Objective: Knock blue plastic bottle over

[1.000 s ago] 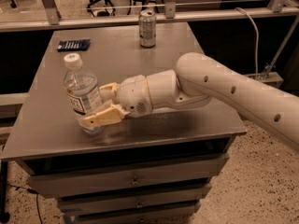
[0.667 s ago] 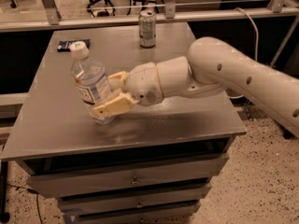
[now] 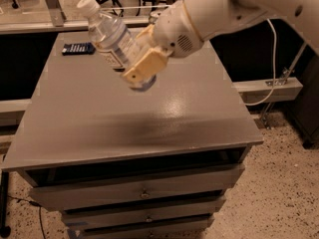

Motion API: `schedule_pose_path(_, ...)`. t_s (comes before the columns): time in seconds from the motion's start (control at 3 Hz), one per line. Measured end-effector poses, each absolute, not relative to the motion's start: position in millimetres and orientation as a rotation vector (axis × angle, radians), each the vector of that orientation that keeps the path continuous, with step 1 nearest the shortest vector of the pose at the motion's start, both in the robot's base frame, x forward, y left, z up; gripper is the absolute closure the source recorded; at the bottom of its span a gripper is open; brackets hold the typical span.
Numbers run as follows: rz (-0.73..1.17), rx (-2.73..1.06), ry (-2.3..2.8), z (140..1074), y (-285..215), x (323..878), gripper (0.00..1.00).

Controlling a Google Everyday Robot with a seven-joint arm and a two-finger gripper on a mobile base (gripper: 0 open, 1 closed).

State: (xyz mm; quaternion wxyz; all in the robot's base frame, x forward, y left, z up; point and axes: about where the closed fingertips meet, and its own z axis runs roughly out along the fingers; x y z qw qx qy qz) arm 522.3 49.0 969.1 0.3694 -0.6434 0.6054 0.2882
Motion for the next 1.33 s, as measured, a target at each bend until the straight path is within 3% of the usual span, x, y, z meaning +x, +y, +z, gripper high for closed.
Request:
schedule_pose_path(0.67, 0.395, -1.858, 1.966, 949.8, -28.0, 558.3, 1.00)
schedule_pose_path(1.33, 0.180, -2.004, 2.163, 892.8, -53.6, 562.2, 1.00)
